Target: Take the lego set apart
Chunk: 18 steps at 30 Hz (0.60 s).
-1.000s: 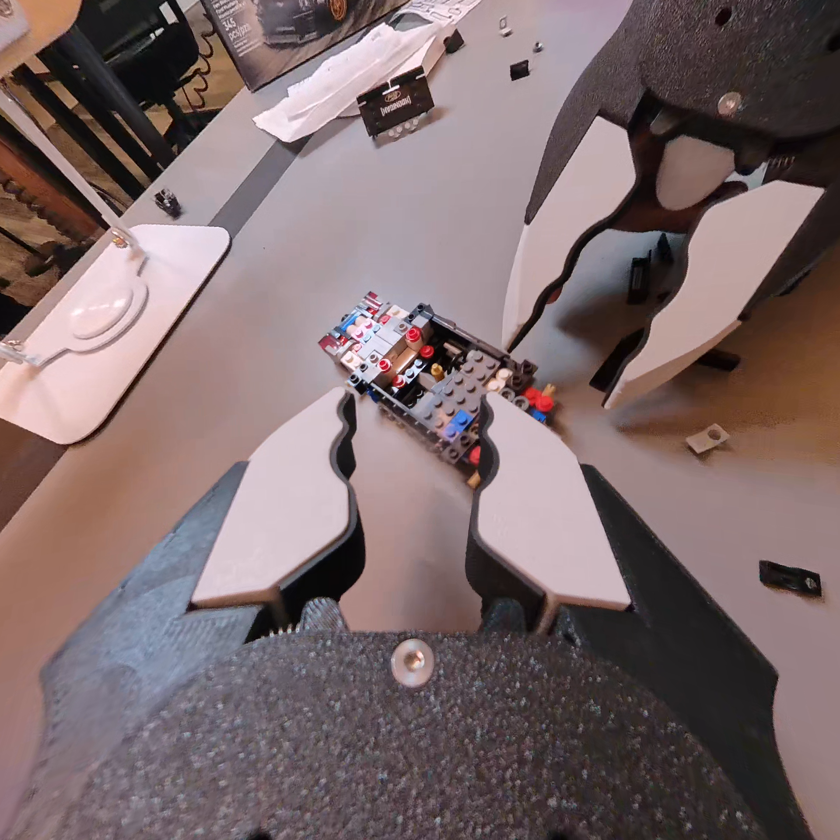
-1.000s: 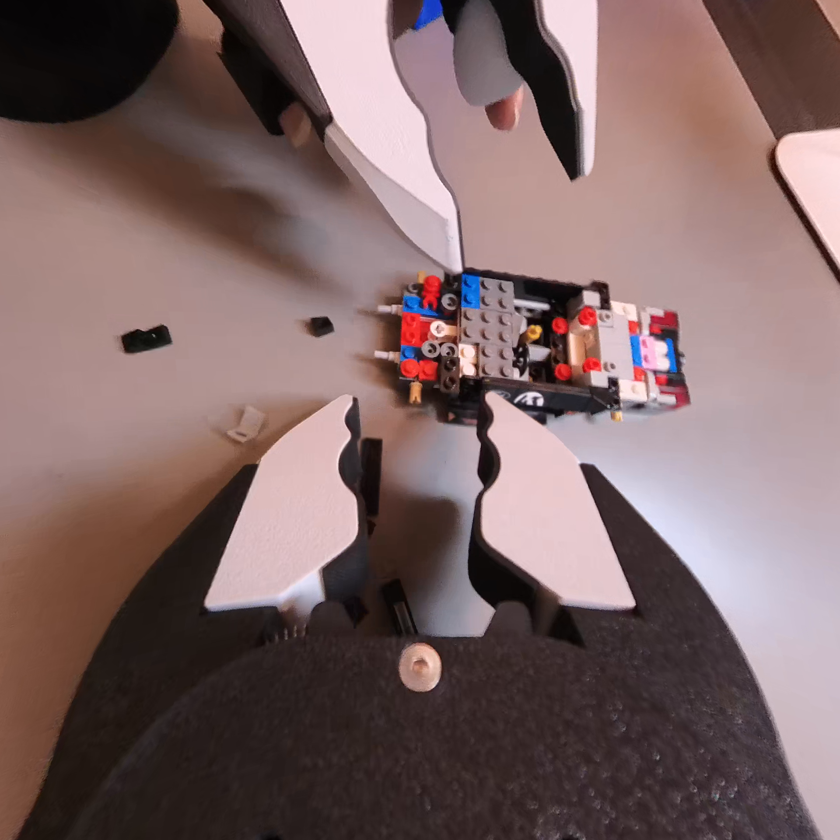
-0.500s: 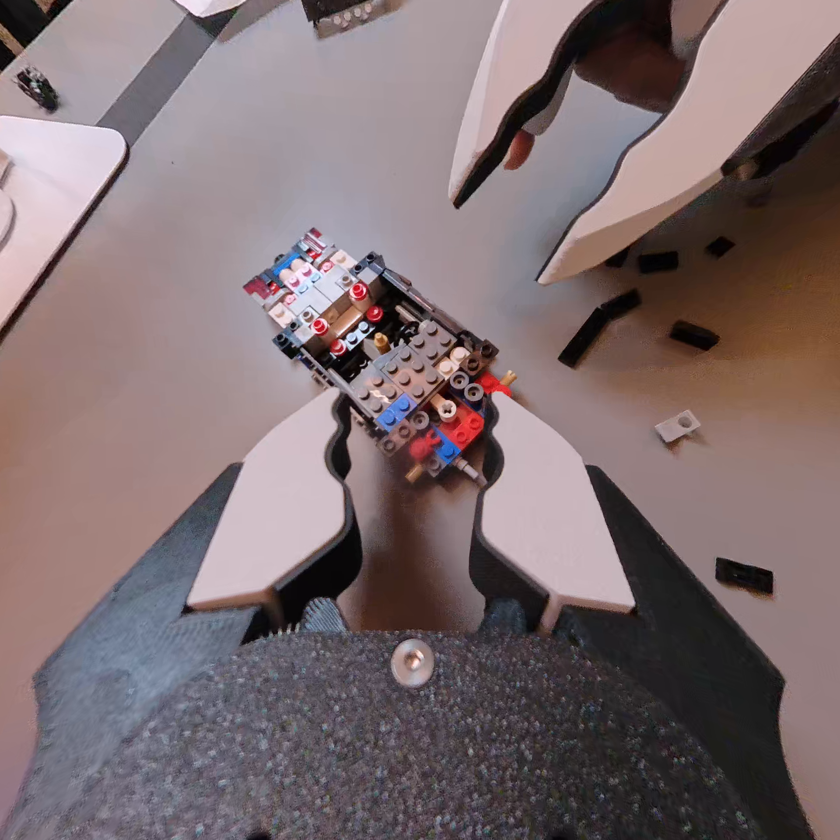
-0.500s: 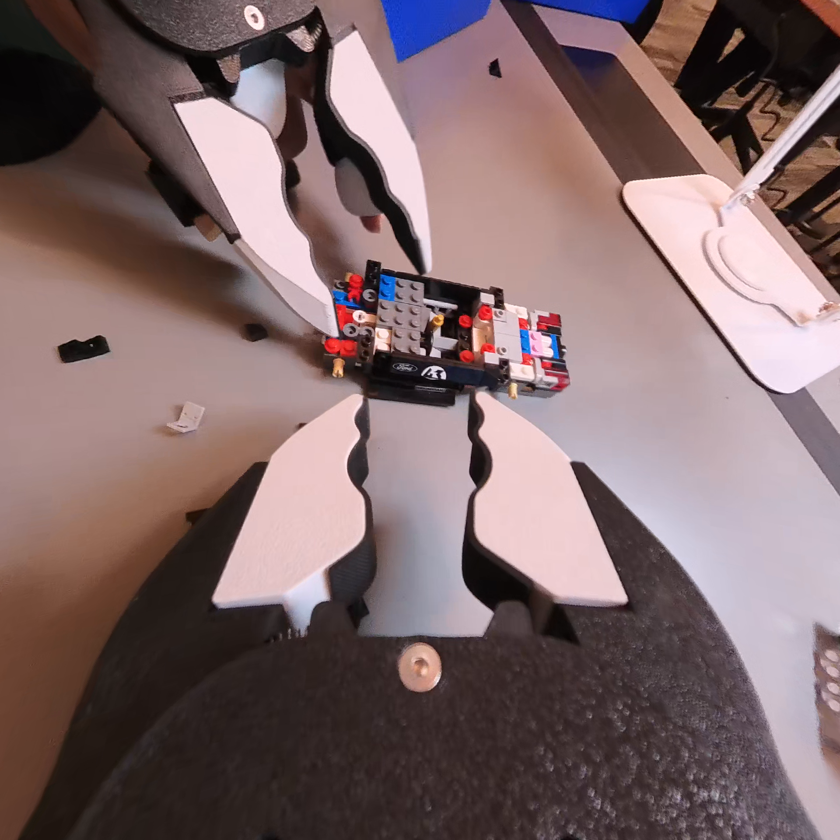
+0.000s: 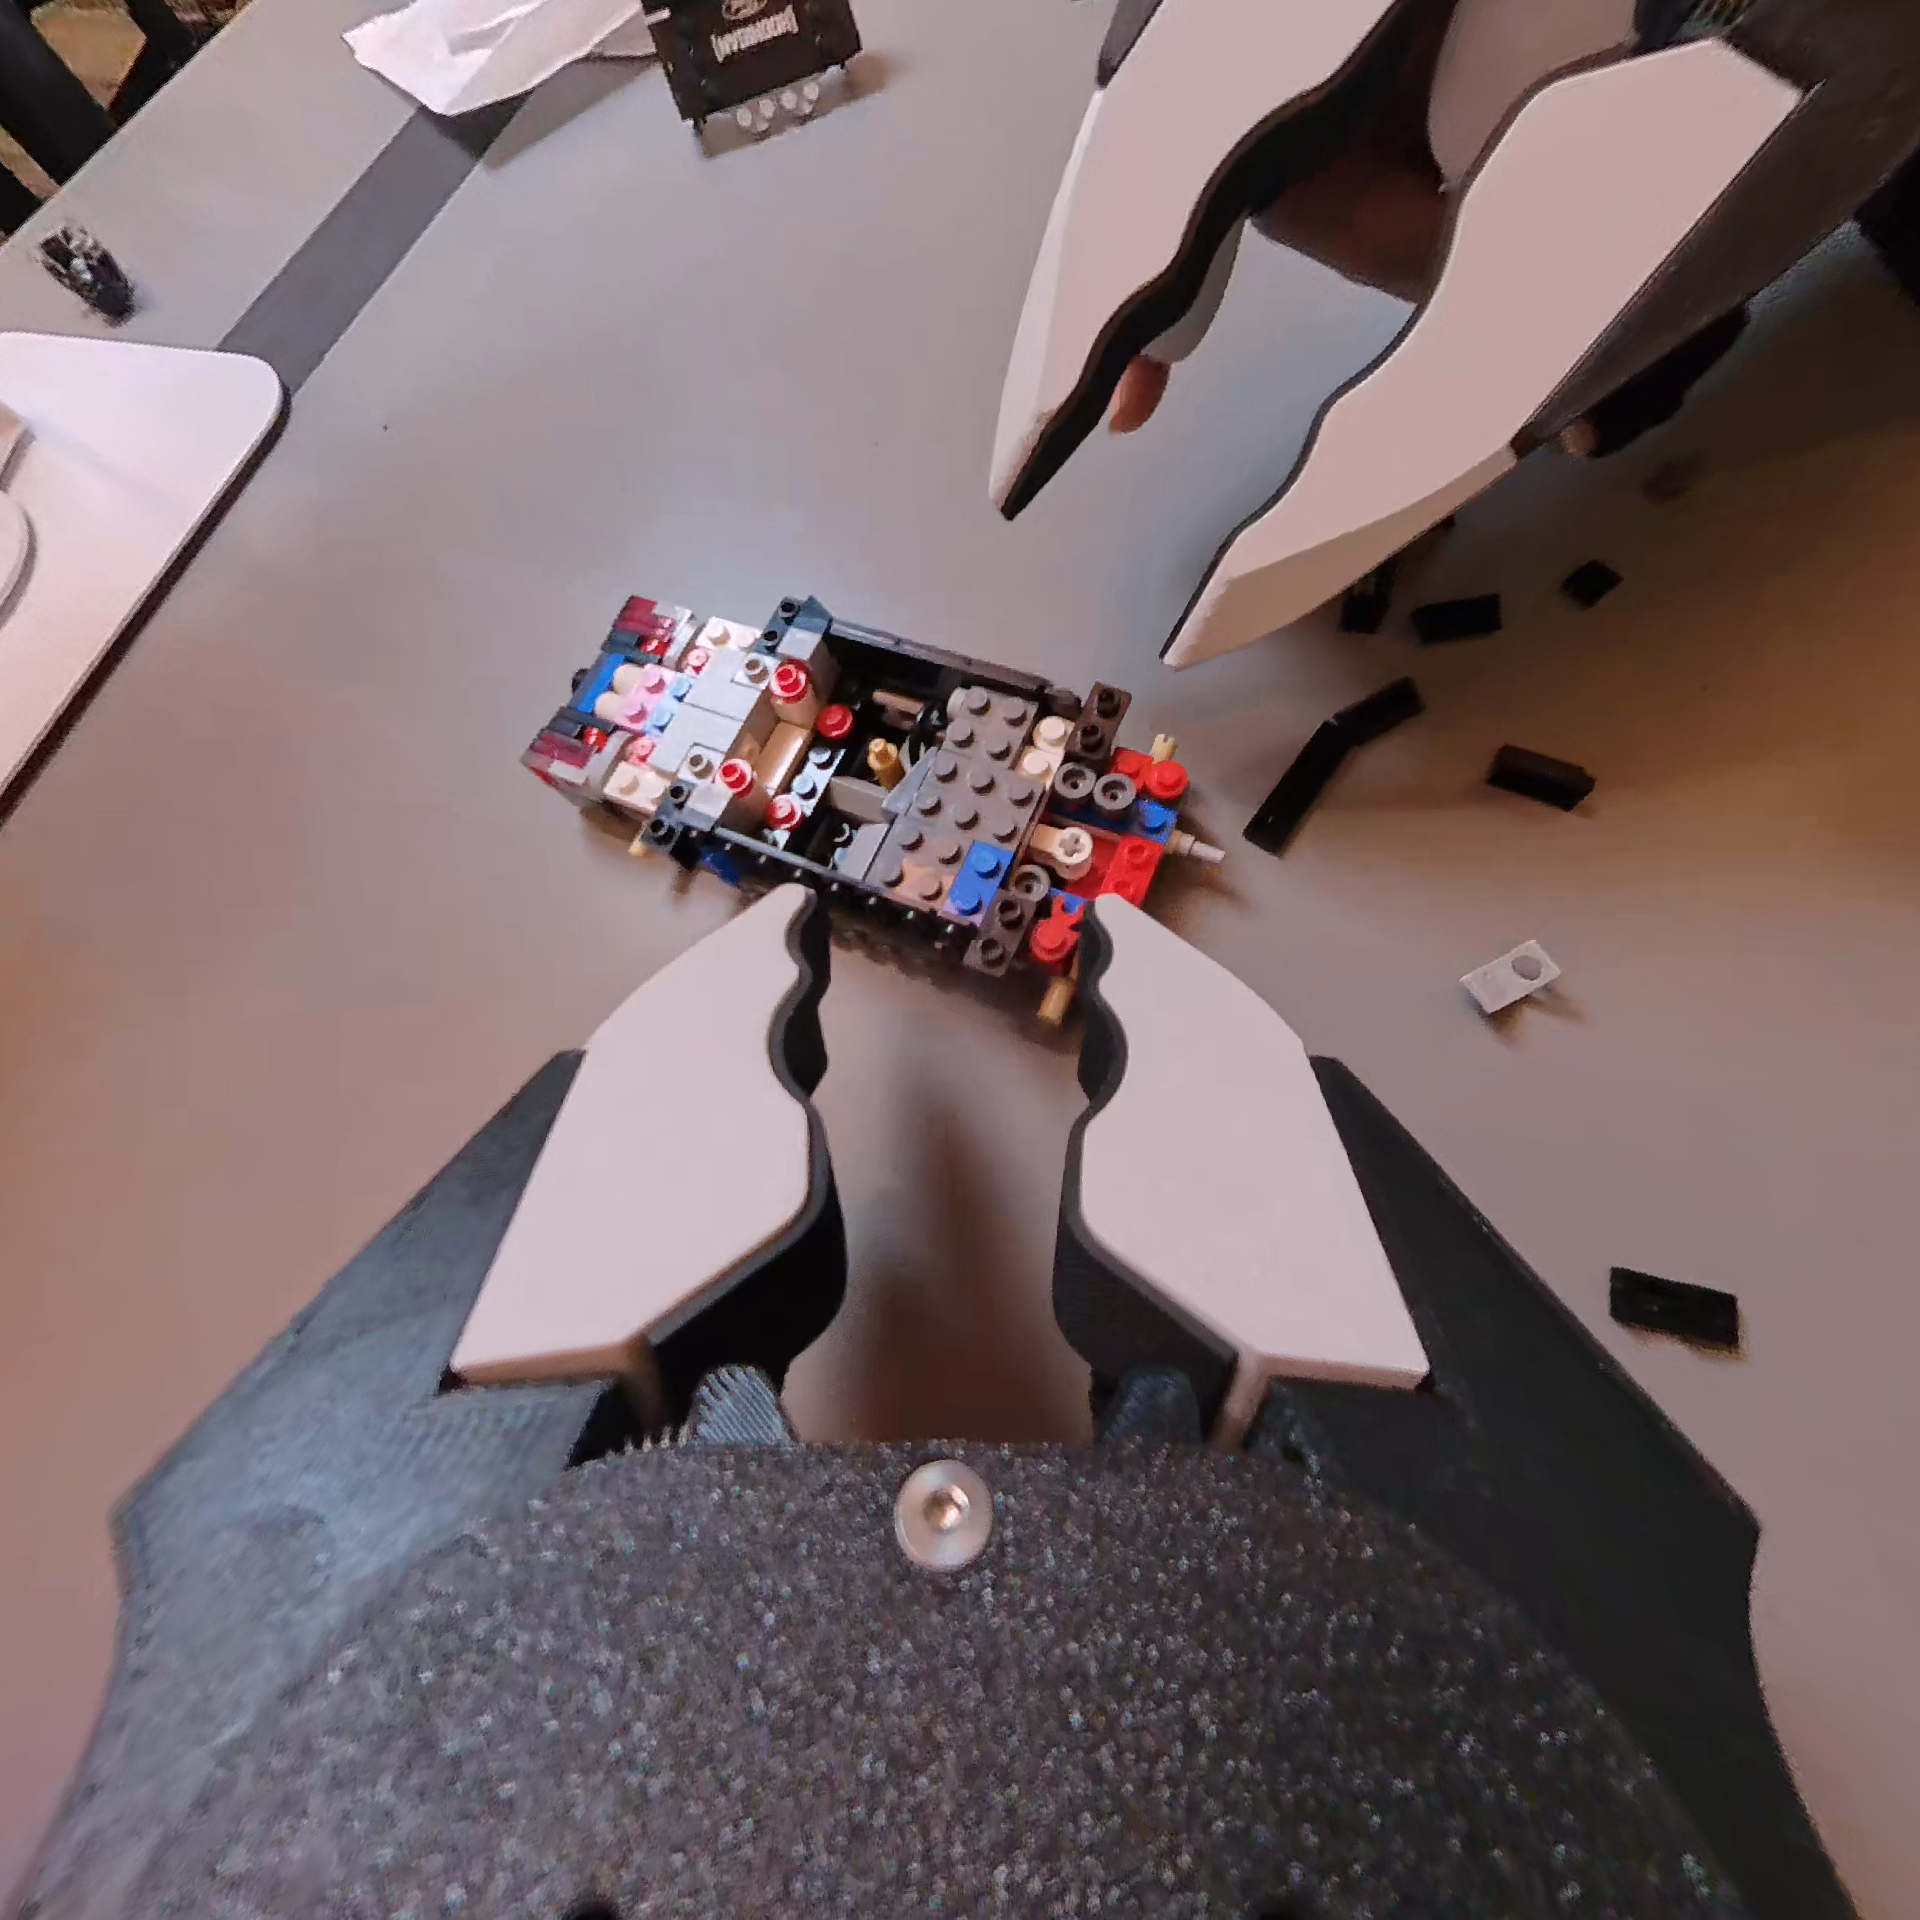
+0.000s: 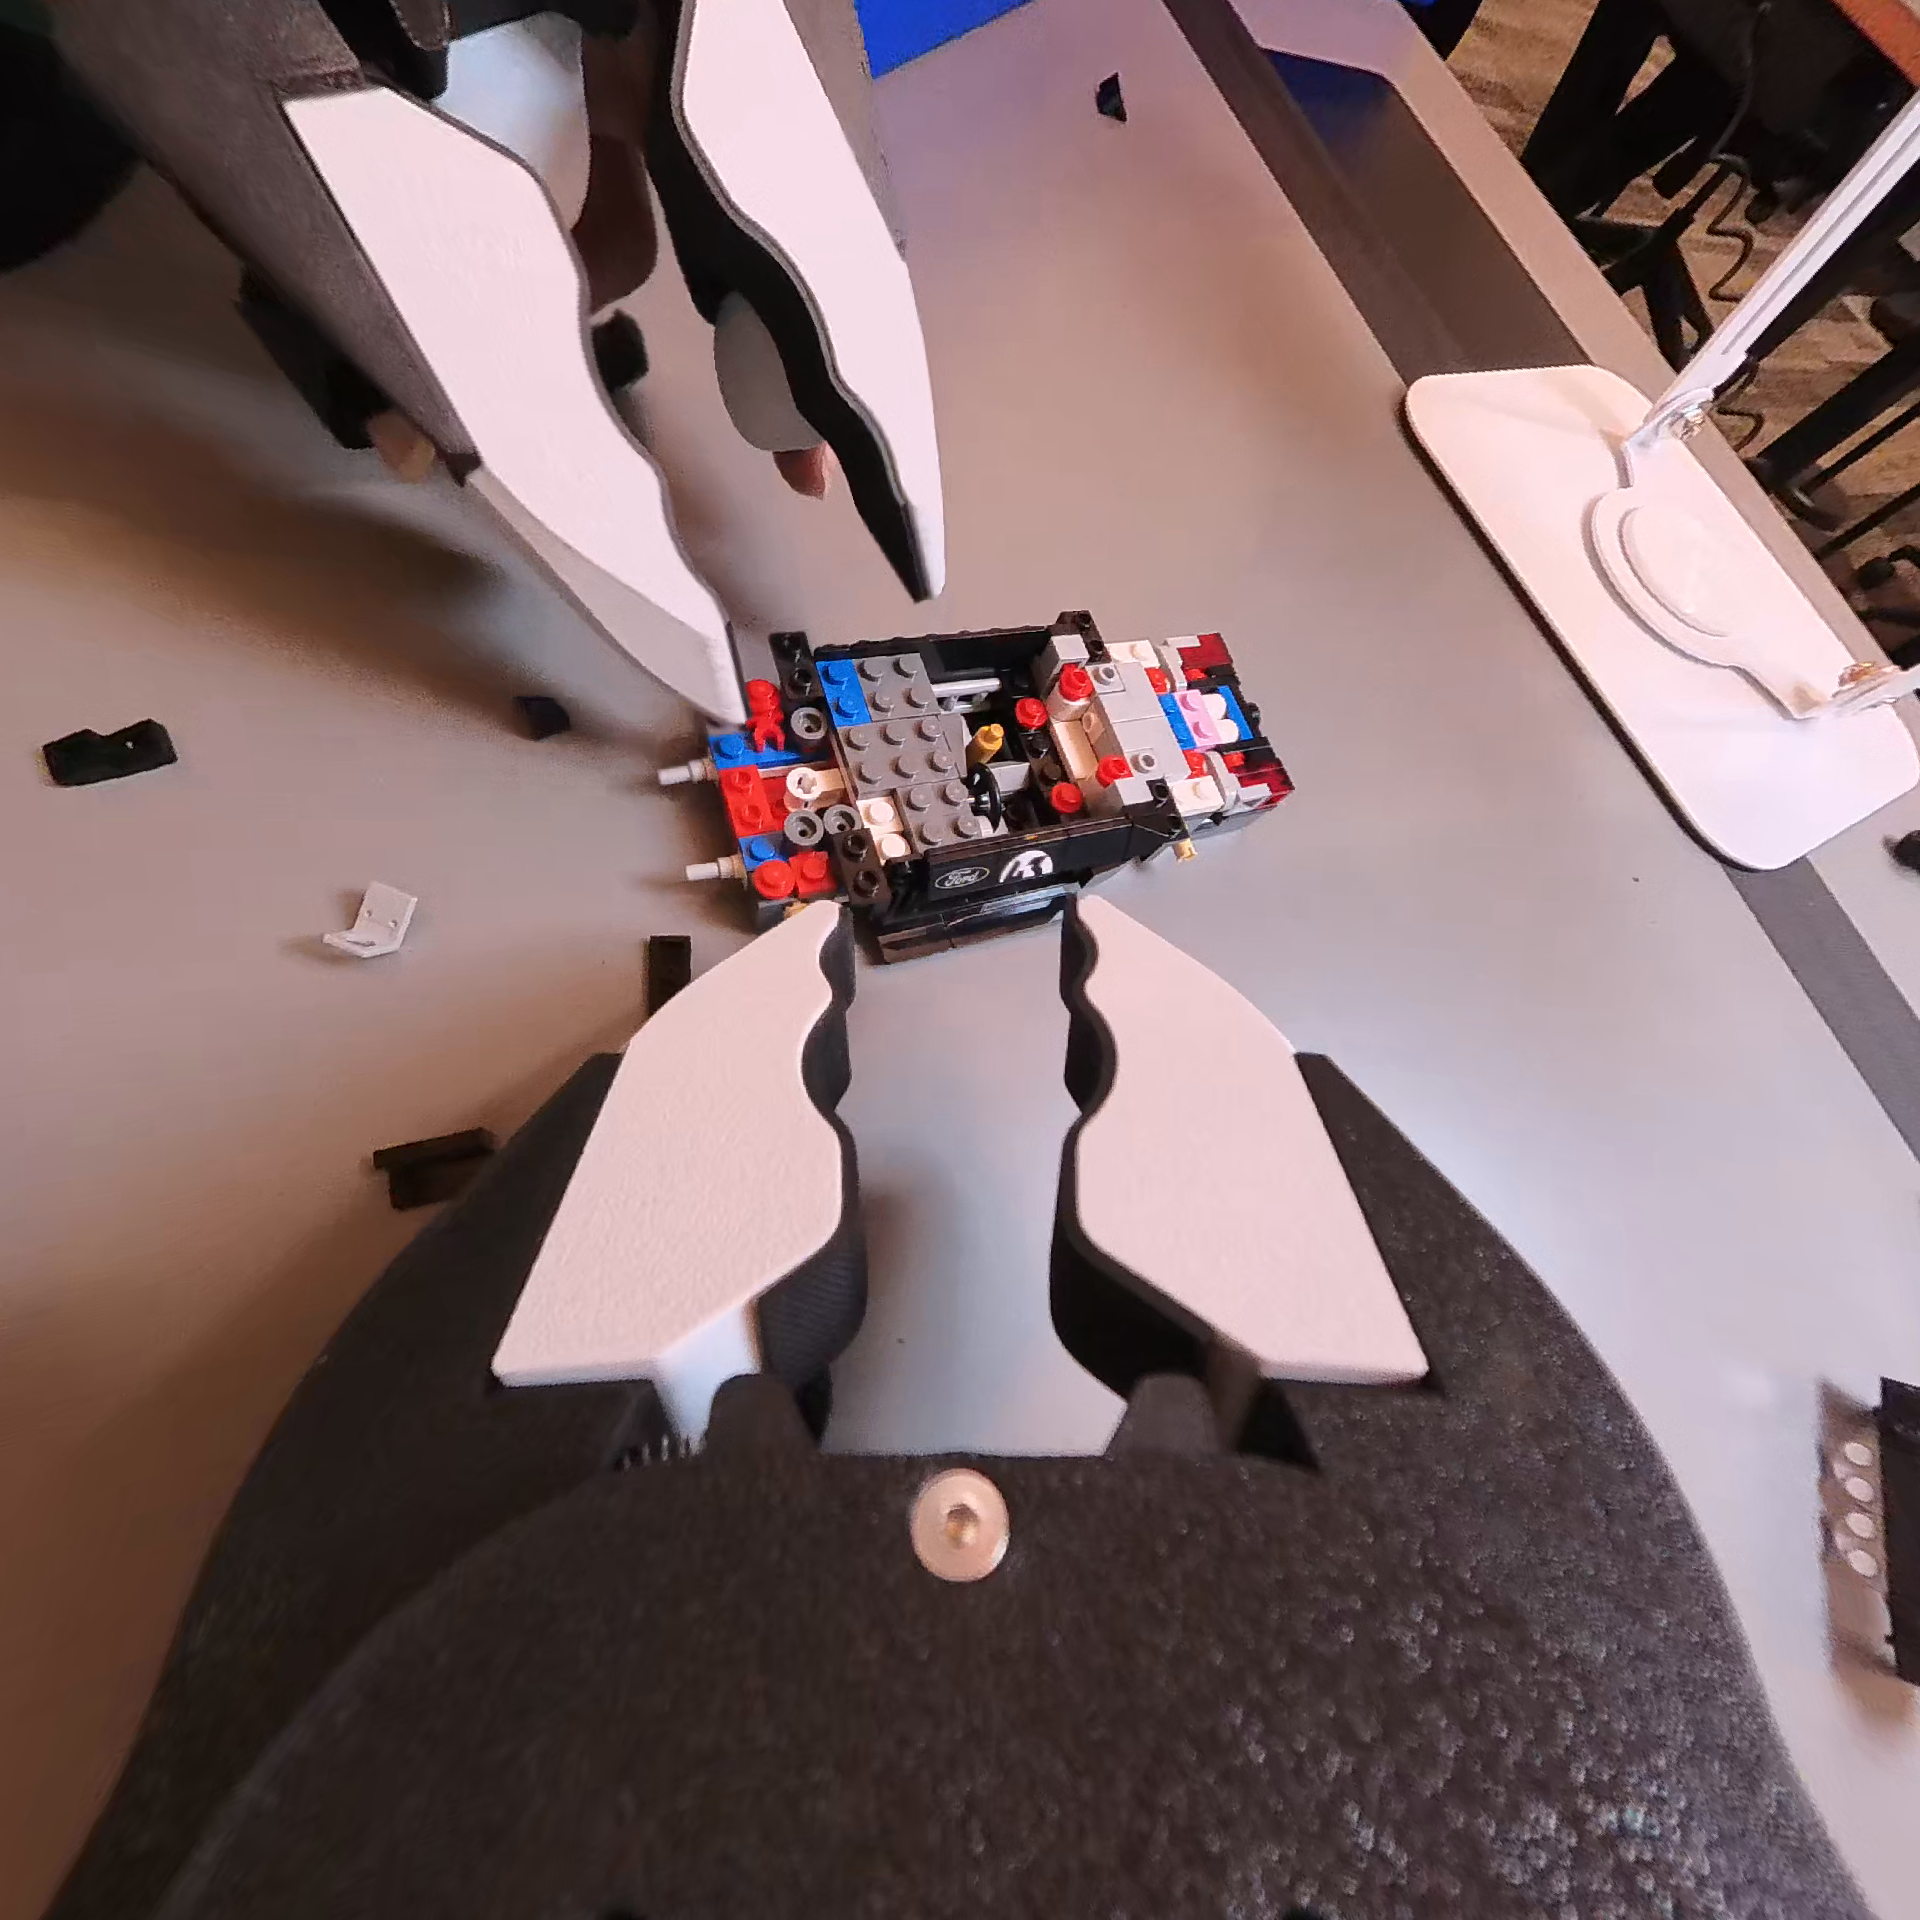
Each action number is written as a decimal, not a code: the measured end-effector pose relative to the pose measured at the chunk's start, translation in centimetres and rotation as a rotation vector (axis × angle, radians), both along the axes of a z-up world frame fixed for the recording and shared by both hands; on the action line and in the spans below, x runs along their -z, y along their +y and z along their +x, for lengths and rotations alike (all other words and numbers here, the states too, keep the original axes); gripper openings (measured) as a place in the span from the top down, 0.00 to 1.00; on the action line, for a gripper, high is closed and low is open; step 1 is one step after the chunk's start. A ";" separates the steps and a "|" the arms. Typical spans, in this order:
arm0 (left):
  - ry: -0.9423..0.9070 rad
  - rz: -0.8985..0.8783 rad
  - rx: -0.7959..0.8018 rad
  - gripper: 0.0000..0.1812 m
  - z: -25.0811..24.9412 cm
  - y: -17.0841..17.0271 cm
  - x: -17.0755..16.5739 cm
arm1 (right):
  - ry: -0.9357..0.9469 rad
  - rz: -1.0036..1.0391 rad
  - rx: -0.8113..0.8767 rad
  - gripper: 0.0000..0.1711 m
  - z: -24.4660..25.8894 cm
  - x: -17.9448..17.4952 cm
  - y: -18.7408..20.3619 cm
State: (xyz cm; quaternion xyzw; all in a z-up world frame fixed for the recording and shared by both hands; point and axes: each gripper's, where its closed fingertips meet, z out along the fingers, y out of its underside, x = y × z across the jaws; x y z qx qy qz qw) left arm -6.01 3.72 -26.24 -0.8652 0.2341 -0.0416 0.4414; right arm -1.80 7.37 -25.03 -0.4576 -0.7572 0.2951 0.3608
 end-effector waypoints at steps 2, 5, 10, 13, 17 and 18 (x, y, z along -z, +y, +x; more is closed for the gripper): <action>0.002 -0.012 0.001 0.76 -0.1 0.0 0.4 | 0.003 0.002 0.003 0.78 0.0 0.0 0.0; 0.005 -0.005 0.007 0.78 0.2 0.1 0.4 | 0.011 -0.004 0.016 0.78 -0.1 -0.1 0.0; 0.022 0.015 -0.027 0.80 -0.8 0.4 0.4 | 0.023 0.017 0.045 0.78 -0.2 -0.3 0.6; 0.082 0.053 -0.115 0.83 -3.0 1.1 0.3 | 0.029 0.017 0.063 0.78 -0.3 -0.4 0.9; 0.113 0.092 -0.243 0.84 -6.0 2.0 0.1 | 0.035 0.031 0.070 0.78 -0.2 -0.4 1.2; 0.121 0.103 -0.264 0.84 -6.7 2.1 0.0 | 0.035 0.035 0.072 0.78 -0.2 -0.4 1.3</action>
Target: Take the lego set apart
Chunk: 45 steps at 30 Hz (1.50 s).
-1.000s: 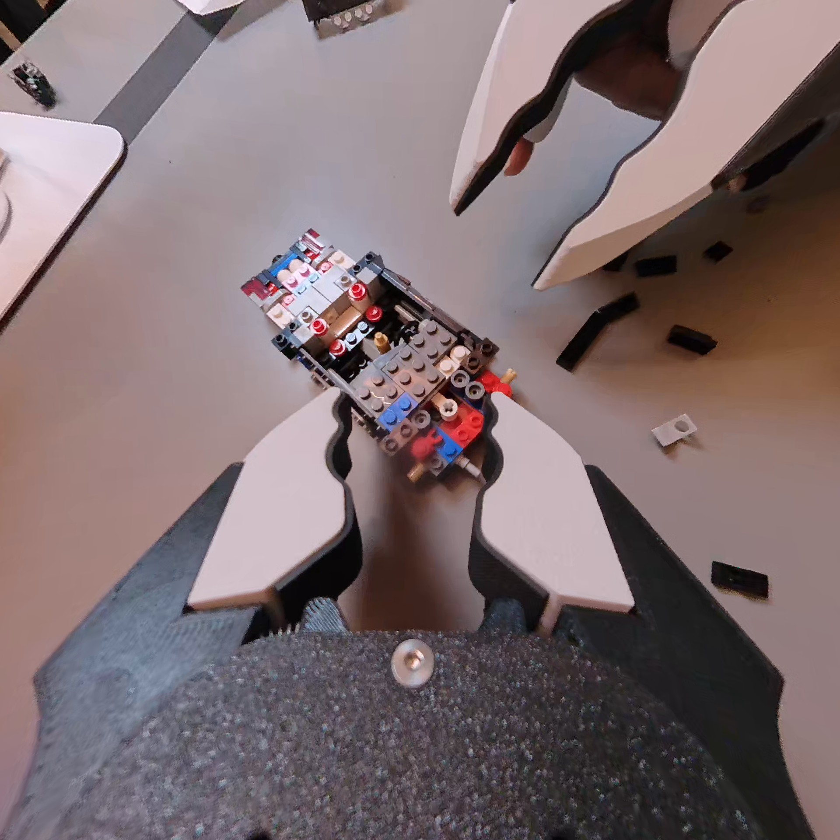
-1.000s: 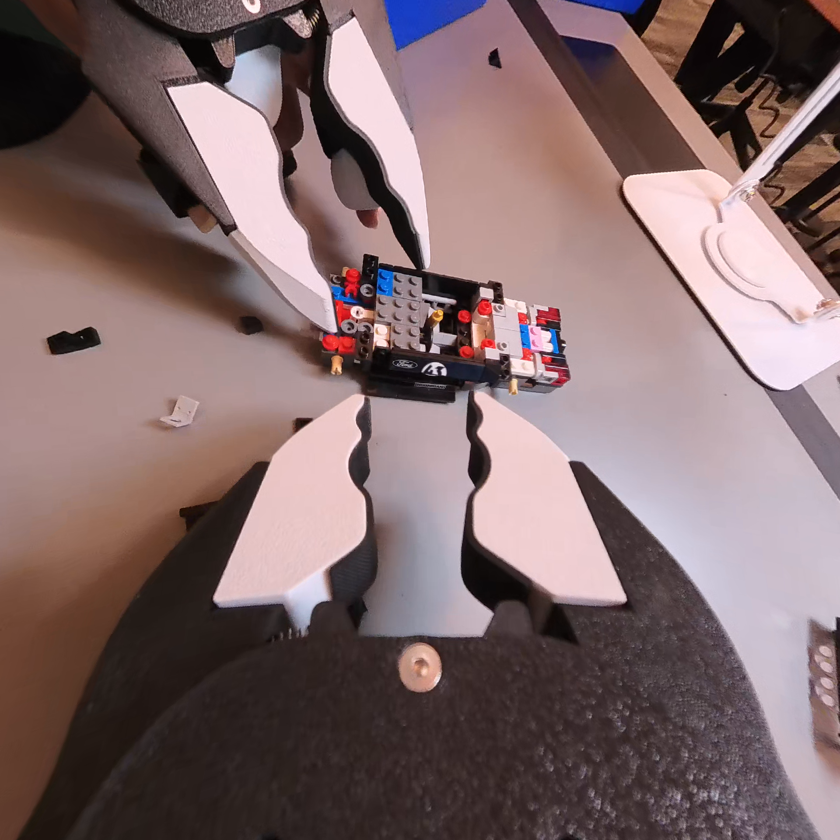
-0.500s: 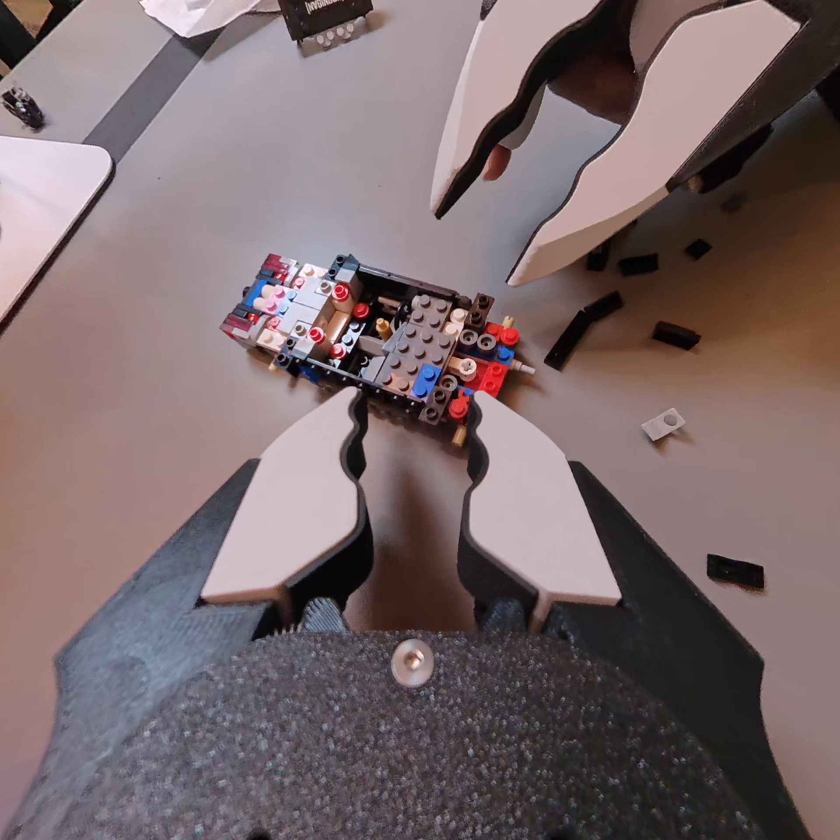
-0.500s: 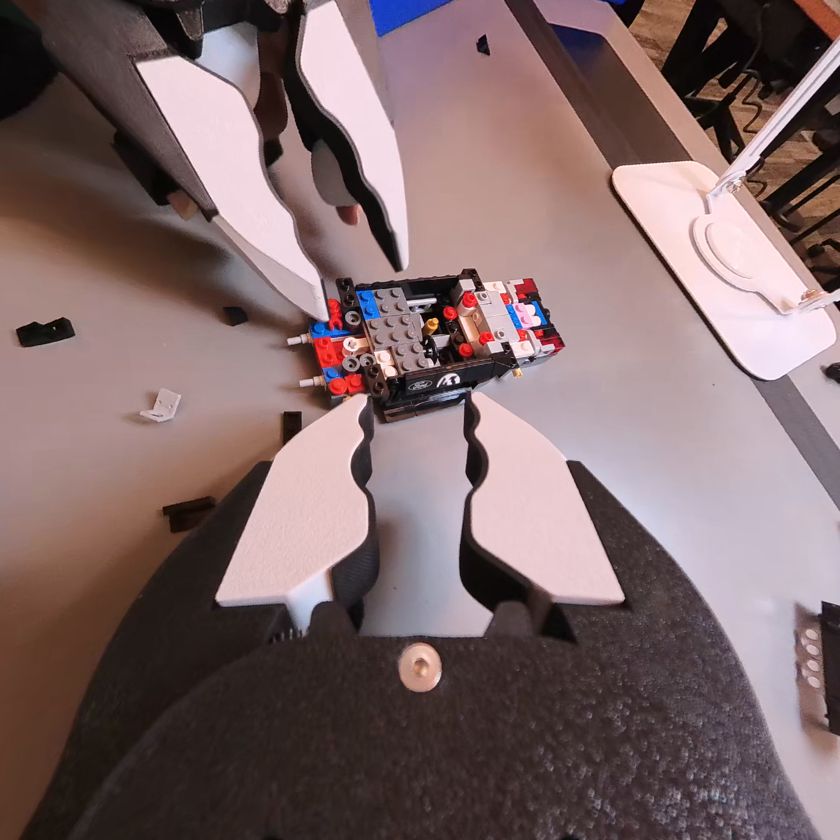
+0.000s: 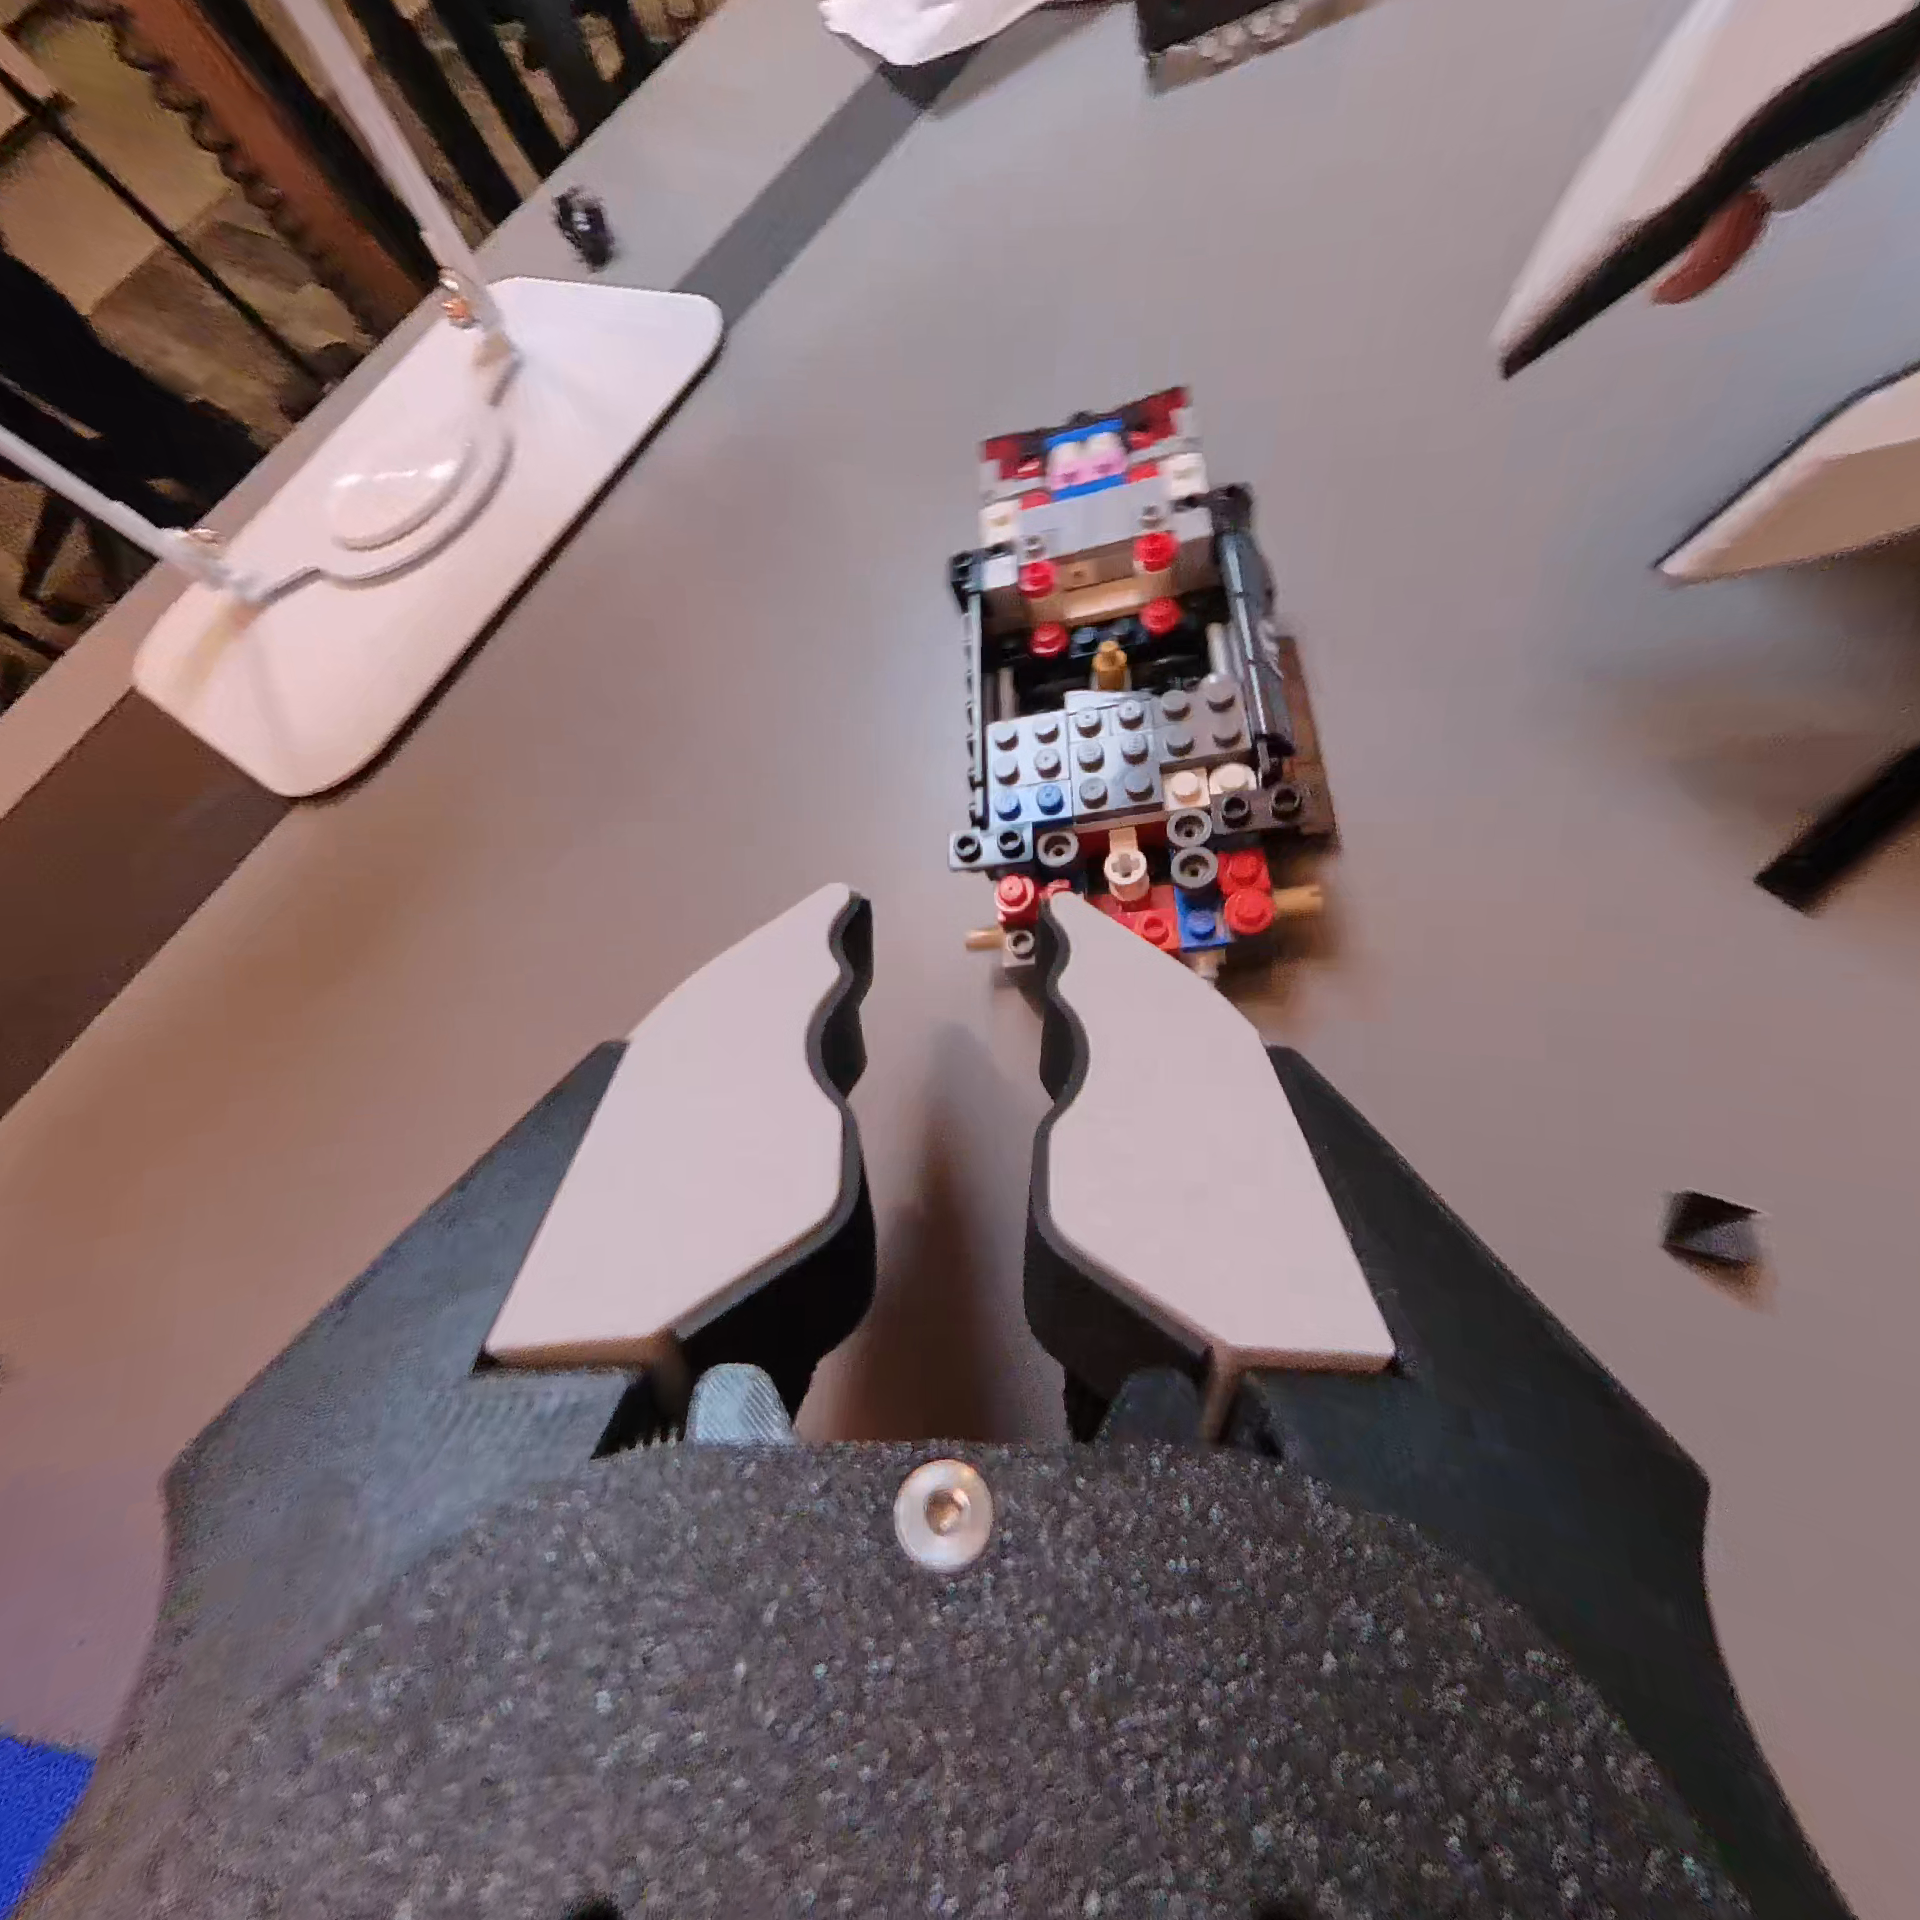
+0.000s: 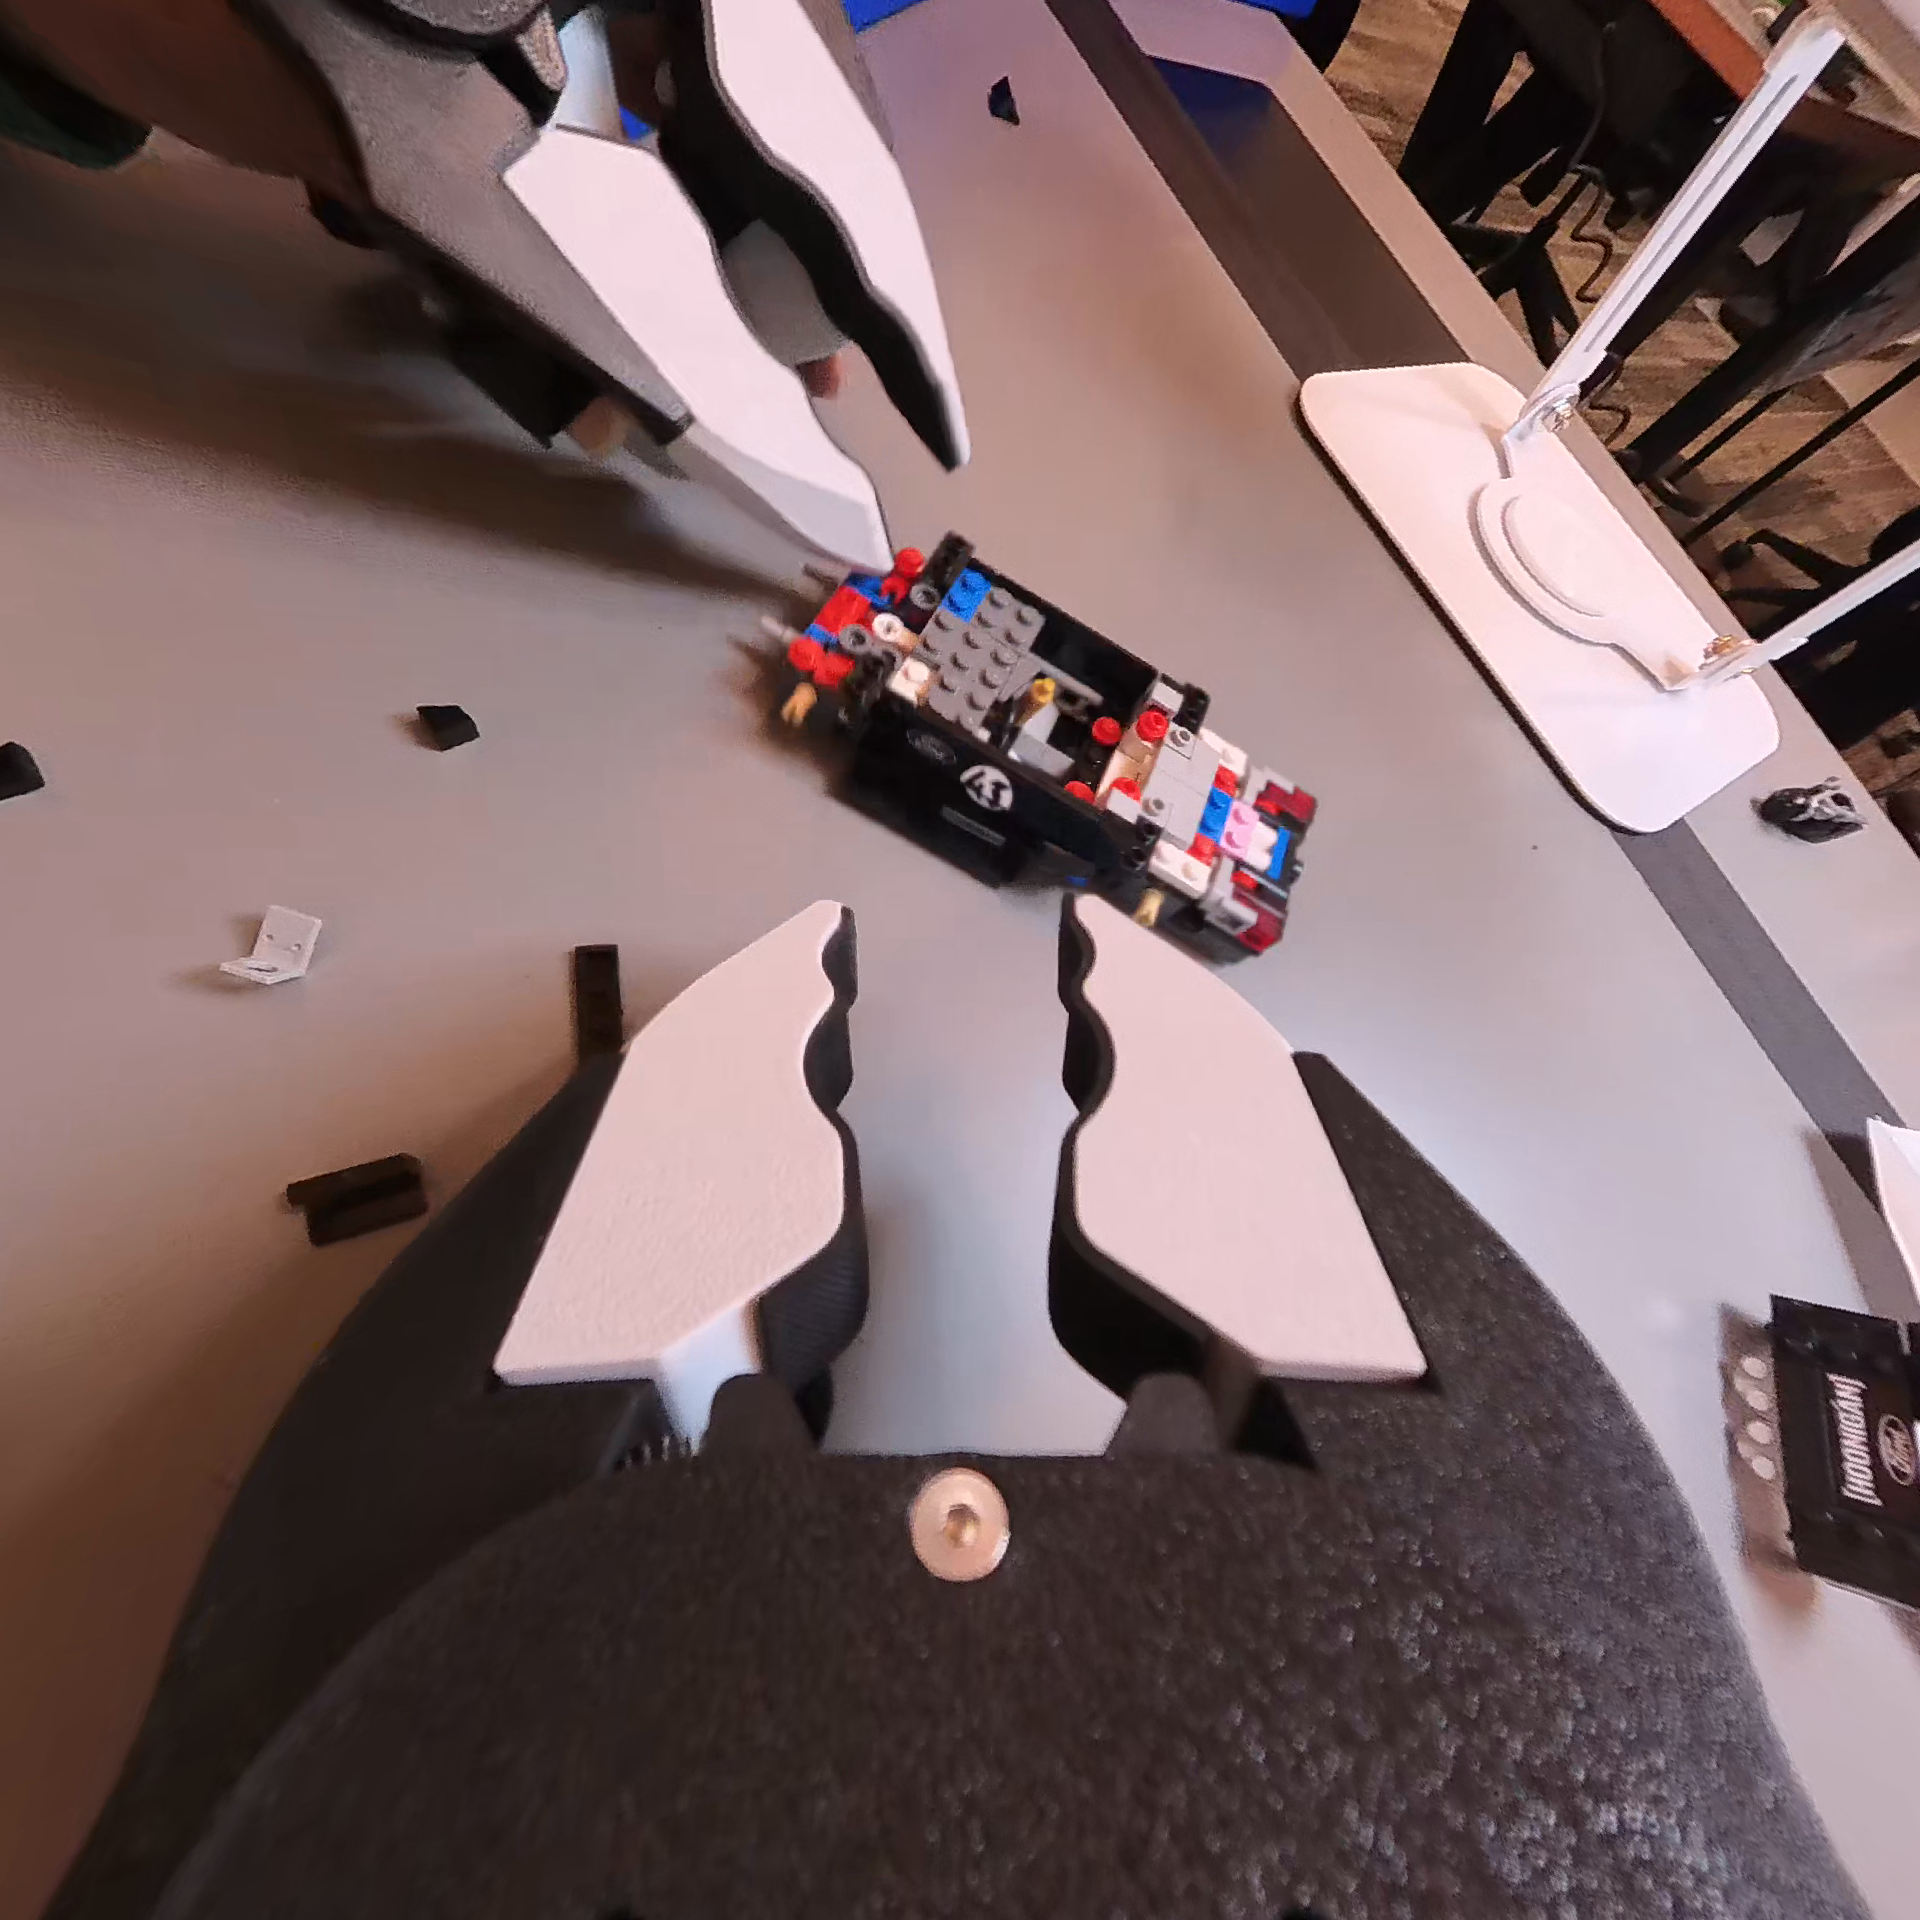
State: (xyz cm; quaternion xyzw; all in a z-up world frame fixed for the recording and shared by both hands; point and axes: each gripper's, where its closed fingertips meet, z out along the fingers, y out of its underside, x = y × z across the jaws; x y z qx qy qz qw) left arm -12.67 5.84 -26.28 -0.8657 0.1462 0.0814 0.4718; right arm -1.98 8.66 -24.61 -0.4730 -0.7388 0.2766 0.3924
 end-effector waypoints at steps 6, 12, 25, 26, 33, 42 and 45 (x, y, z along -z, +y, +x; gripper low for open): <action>-0.041 0.046 0.024 0.80 0.0 -0.1 -0.6 | 0.018 0.008 0.013 0.79 0.2 -0.4 0.6; 0.020 0.058 0.080 0.75 1.1 -0.1 -0.6 | 0.031 0.025 0.016 0.80 0.2 -0.6 0.6; 0.011 0.059 0.109 0.73 1.4 -0.5 -0.6 | 0.042 -0.003 0.011 0.80 -0.2 0.1 -0.2; 0.004 0.052 0.117 0.72 1.6 -0.5 -0.4 | 0.041 -0.002 0.006 0.80 -0.2 0.2 -0.3; -0.012 -0.022 0.153 0.59 2.0 0.2 0.7 | 0.086 0.110 -0.038 0.85 -2.1 0.1 -0.7; -0.125 -0.117 0.220 0.54 3.0 1.7 1.7 | 0.080 0.447 -0.236 0.85 -5.9 0.8 -1.3; -0.114 -0.103 0.230 0.60 3.2 1.6 1.6 | 0.057 0.537 -0.278 0.86 -6.0 1.5 -1.5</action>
